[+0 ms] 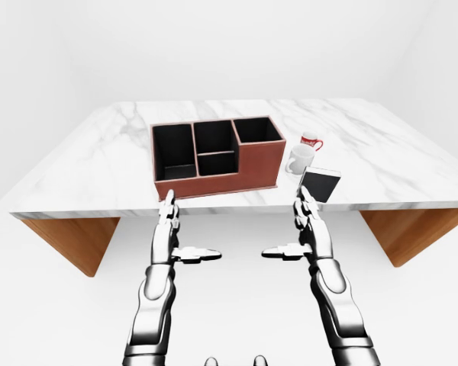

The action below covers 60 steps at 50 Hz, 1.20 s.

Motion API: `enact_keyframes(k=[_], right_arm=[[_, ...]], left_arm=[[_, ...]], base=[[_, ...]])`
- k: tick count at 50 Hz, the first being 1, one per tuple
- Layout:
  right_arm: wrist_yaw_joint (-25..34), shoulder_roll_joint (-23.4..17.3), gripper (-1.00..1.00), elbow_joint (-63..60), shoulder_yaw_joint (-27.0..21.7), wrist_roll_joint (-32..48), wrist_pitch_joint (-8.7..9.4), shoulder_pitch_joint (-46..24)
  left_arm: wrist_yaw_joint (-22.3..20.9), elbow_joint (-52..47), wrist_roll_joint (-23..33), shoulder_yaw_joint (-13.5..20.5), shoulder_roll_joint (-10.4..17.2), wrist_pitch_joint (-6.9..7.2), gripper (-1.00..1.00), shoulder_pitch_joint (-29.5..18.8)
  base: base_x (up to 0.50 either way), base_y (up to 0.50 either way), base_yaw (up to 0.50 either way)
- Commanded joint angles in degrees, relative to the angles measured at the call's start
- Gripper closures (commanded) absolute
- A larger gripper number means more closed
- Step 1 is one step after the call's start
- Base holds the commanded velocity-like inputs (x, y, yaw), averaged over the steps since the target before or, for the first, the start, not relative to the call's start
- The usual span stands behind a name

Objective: Pick up the book and place it in the right compartment of the caddy.

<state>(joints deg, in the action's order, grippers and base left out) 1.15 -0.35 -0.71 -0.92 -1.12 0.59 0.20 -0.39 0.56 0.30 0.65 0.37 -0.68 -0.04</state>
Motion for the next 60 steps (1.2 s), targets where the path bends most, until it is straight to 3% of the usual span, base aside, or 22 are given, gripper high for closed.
enact_keyframes(k=[1, 10, 12, 14, 15, 16, 17, 19, 25, 26, 28, 29, 31, 33, 35, 38, 42, 46, 49, 52, 56, 60], right_arm=[[2.0, -0.6, -1.00, -2.1, -1.5, -2.3, 1.50, 0.6], [2.1, -0.5, -1.00, -1.5, -1.4, -2.5, 1.05, 0.5], [2.0, -0.7, -1.00, -2.5, -1.8, -2.8, 1.71, 0.5], [1.6, -1.2, -1.00, -4.1, -2.8, -3.1, 2.92, 0.2], [1.1, -1.4, -1.00, -4.2, -3.3, -2.8, 2.87, 0.0], [0.0, -2.1, -1.00, -3.5, -4.0, -1.0, 1.64, -0.6], [0.7, -2.4, -1.00, -5.0, -5.5, -3.2, 3.40, -1.0], [0.0, -3.3, -1.00, -6.7, -7.0, -3.1, 4.41, -1.4], [-0.9, -5.8, -1.00, -13.5, -13.6, -6.2, 4.41, -2.2], [-1.0, -6.2, -1.00, -14.1, -14.6, -6.6, 4.41, -2.4], [-1.2, -7.3, -1.00, -16.1, -17.7, -8.8, 4.41, -2.6], [-1.3, -7.6, -1.00, -16.6, -18.3, -9.2, 4.41, -2.5], [-1.7, -8.6, -1.00, -19.6, -21.7, -11.5, 4.41, -2.3], [-1.9, -9.1, -1.00, -22.1, -23.4, -13.0, 4.41, -1.9], [-2.2, -9.5, -1.00, -24.7, -24.7, -14.0, 4.41, -1.7], [-2.3, -9.9, -1.00, -26.5, -26.5, -14.8, 4.41, -1.6], [-1.6, -10.8, -1.00, -22.9, -28.9, -15.4, 4.41, -1.9], [-2.1, -12.0, -1.00, -22.4, -31.4, -17.7, 4.41, -1.7], [-2.3, -12.2, -1.00, -22.5, -31.5, -18.2, 4.41, -1.6], [-2.4, -12.2, -1.00, -23.2, -31.7, -18.4, 4.41, -1.4], [-2.5, -12.4, -1.00, -23.0, -31.7, -18.5, 4.41, -1.5], [-2.6, -12.4, -1.00, -23.4, -31.8, -18.6, 4.41, -1.4]], left_arm=[[-0.4, 0.8, 0.3, 1.5, 0.8, -0.83, -1.00, -0.3], [-0.2, 1.0, 0.3, 1.9, 1.0, -0.78, -1.00, -0.6], [-0.3, 1.0, 0.4, 2.0, 1.1, -0.89, -1.00, -0.7], [-0.1, 0.0, 0.3, 2.8, 1.5, -0.10, -1.00, -0.8], [0.0, 0.5, 0.3, 3.1, 1.7, -0.48, -1.00, -1.2], [0.4, 0.3, 1.1, 3.5, 2.1, -1.00, -1.00, -1.4], [0.4, 0.2, 0.9, 4.3, 2.5, -0.81, -1.00, -1.8], [0.5, 0.0, 0.4, 5.7, 3.2, -0.67, -1.00, -2.5], [1.4, -1.5, -4.2, 11.7, 6.1, 1.70, -1.00, -4.9], [1.6, -1.8, -4.5, 12.4, 6.6, 1.63, -1.00, -5.1], [2.2, -4.1, -7.6, 15.1, 7.2, -0.65, -1.00, -4.9], [2.6, -4.3, -8.3, 15.6, 7.5, -0.24, -1.00, -4.9], [4.8, -3.6, -11.2, 18.6, 8.2, -1.66, -1.00, -5.7], [5.6, -2.5, -12.3, 18.7, 9.0, -2.19, -1.00, -5.9], [6.3, -2.5, -12.5, 18.8, 9.4, -2.39, -1.00, -5.9], [8.3, -5.1, -14.8, 20.3, 9.8, -0.59, -1.00, -5.6], [9.6, -8.2, -16.1, 21.6, 10.3, 0.53, -1.00, -5.2], [10.4, -3.8, -16.4, 21.8, 10.6, -1.97, -1.00, -6.2], [11.7, -4.9, -17.0, 22.3, 11.0, -1.42, -1.00, -5.9], [13.1, -5.0, -17.6, 23.0, 11.2, -1.79, -1.00, -5.8], [15.9, -4.7, -17.9, 23.8, 11.1, -3.52, -1.00, -5.9], [17.2, -4.9, -18.9, 24.8, 11.6, -3.87, -1.00, -5.5]], base=[[0.00, 0.00, 0.00], [0.00, 0.00, 0.00], [0.00, 0.00, 0.00], [0.00, 0.00, 0.00], [0.00, 0.00, 0.00], [0.00, 0.00, 0.00], [0.00, 0.00, 0.00], [0.00, 0.00, 0.00], [0.00, 0.00, 0.00], [0.00, 0.00, 0.00], [0.00, 0.00, 0.00], [0.00, 0.00, 0.00], [0.00, 0.00, 0.00], [0.00, 0.00, 0.00], [0.00, 0.00, 0.00], [0.00, 0.00, 0.00], [0.00, 0.00, 0.00], [0.00, 0.00, 0.00], [0.00, 0.00, 0.00], [0.00, 0.00, 0.00], [0.00, 0.00, 0.00], [0.00, 0.00, 0.00]])
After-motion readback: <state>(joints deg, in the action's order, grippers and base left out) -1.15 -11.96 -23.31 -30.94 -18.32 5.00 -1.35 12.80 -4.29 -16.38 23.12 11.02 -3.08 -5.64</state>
